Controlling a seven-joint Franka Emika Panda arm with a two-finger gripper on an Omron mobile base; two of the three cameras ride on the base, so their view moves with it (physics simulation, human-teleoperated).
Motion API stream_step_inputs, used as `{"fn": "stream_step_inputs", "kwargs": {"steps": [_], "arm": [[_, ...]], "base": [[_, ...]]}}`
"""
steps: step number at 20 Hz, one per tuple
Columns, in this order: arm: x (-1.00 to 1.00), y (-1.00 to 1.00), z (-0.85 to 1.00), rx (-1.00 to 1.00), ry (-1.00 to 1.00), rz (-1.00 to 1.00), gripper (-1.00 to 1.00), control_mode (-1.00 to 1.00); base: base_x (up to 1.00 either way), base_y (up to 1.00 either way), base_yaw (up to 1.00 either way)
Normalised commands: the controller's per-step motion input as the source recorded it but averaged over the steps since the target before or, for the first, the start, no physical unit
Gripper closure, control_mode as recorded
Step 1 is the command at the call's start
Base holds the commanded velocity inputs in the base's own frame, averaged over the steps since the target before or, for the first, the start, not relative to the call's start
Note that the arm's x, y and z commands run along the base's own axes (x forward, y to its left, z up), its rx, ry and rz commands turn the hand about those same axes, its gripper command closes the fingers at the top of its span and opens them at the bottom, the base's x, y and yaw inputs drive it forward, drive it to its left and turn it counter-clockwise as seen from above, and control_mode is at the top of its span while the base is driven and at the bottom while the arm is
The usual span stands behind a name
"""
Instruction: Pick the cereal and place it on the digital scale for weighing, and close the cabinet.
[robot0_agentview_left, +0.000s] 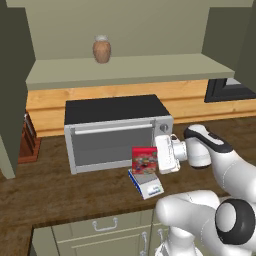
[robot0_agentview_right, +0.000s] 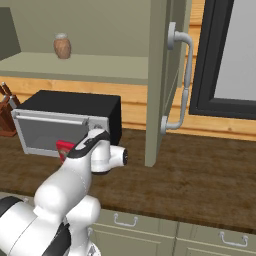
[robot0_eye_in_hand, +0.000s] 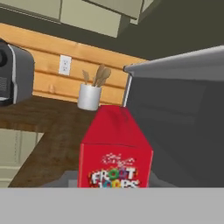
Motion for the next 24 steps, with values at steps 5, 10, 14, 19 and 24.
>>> {"fn": "stream_step_inputs", "kwargs": {"steps": [5,10,14,19,24], "arm": [[0.0,0.02,-0.16,-0.02,0.12,0.0,-1.0,-1.0],[0.0,0.0,-0.05,0.0,0.02,0.0,-1.0,-1.0],[0.0,0.0,-0.03,0.0,0.0,0.0,-1.0,-1.0],[0.0,-0.12,0.0,0.0,0.0,0.0,-1.0,-1.0],[0.0,-0.39,0.0,0.0,-0.06,0.0,-1.0,-1.0]], "base": [[0.0,0.0,0.0],[0.0,0.0,0.0],[0.0,0.0,0.0],[0.0,0.0,0.0],[0.0,0.0,0.0]]}}
